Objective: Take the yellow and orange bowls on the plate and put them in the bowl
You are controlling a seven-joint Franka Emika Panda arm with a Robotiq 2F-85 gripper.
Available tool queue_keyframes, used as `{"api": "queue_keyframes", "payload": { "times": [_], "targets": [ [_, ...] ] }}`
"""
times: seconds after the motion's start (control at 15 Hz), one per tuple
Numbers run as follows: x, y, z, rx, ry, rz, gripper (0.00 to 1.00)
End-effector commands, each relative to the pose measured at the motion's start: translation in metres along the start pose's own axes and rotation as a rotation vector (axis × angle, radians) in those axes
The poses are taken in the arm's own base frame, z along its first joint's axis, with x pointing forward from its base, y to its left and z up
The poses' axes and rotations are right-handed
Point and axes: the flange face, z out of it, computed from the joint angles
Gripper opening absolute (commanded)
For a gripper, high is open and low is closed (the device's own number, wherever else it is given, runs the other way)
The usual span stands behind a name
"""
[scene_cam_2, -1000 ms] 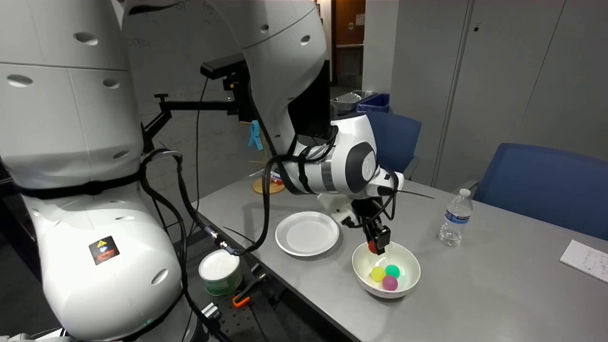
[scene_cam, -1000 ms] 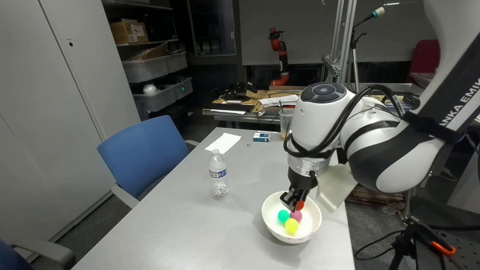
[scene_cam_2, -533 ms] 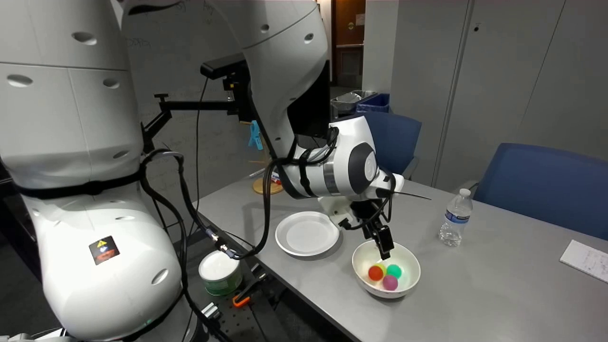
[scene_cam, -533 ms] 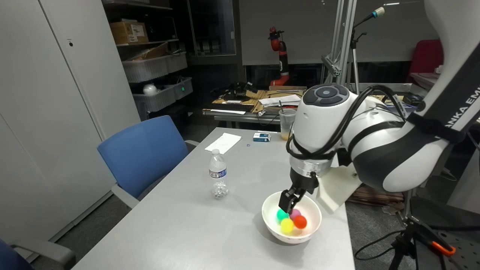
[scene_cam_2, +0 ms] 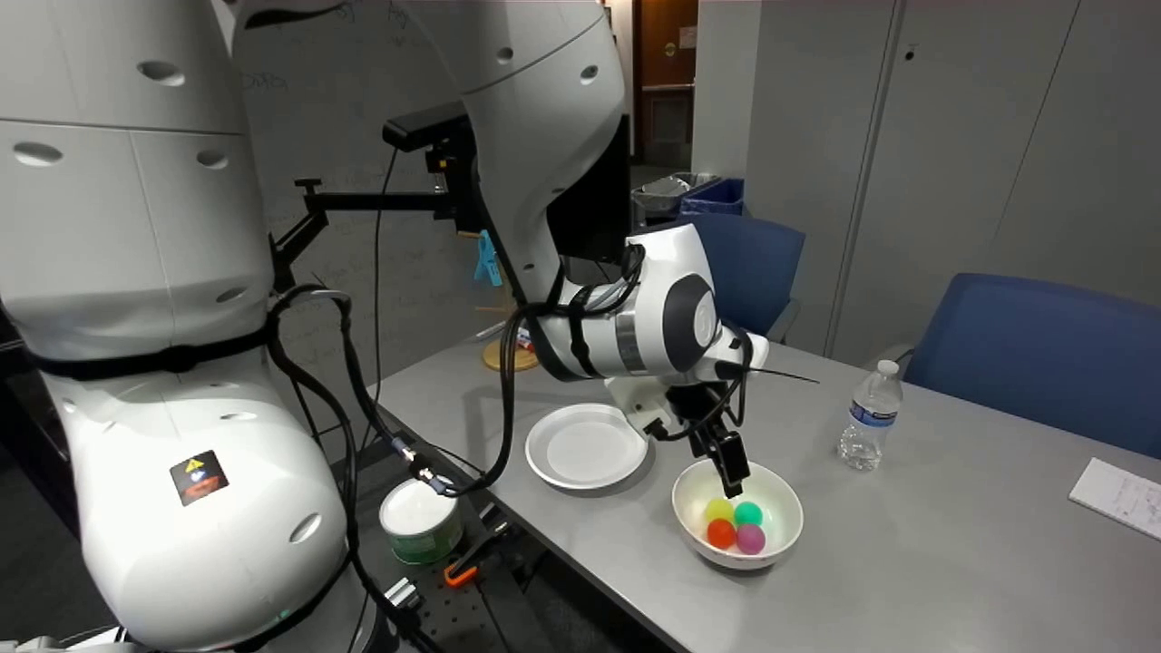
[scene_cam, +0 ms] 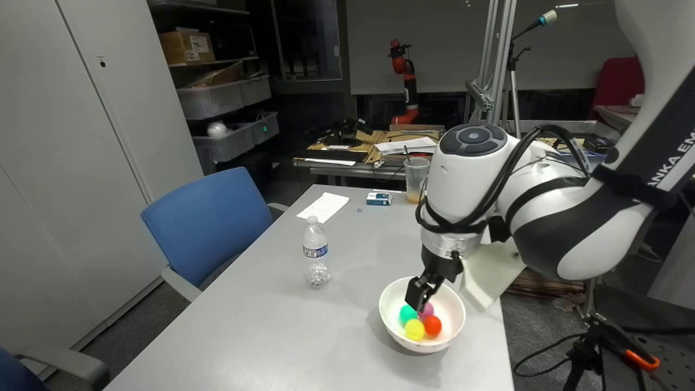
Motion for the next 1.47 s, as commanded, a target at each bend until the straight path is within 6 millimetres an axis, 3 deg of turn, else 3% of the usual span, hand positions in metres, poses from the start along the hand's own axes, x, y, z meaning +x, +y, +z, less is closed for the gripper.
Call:
{"api": "queue_keyframes", "payload": {
  "times": [0.0, 0.07, 0.4, 0.8, 0.87, 1.07, 1.4],
  "targets": [
    [-0.014, -0.001, -0.004, 0.035, -0.016, -0.040, 1.00],
    [-0.013, -0.014, -0.012, 0.035, -0.028, -0.059, 1.00],
    [-0.022, -0.038, -0.041, 0.081, -0.014, -0.104, 1.00],
    [-0.052, -0.048, -0.083, 0.068, 0.013, -0.125, 1.00],
    [-0.032, -0.051, -0.061, 0.073, 0.005, -0.129, 1.00],
    [-0.044, -0.051, -0.075, 0.075, 0.013, -0.135, 1.00],
    [-0.047, -0.049, -0.077, 0.075, 0.012, -0.135, 1.00]
  ]
}}
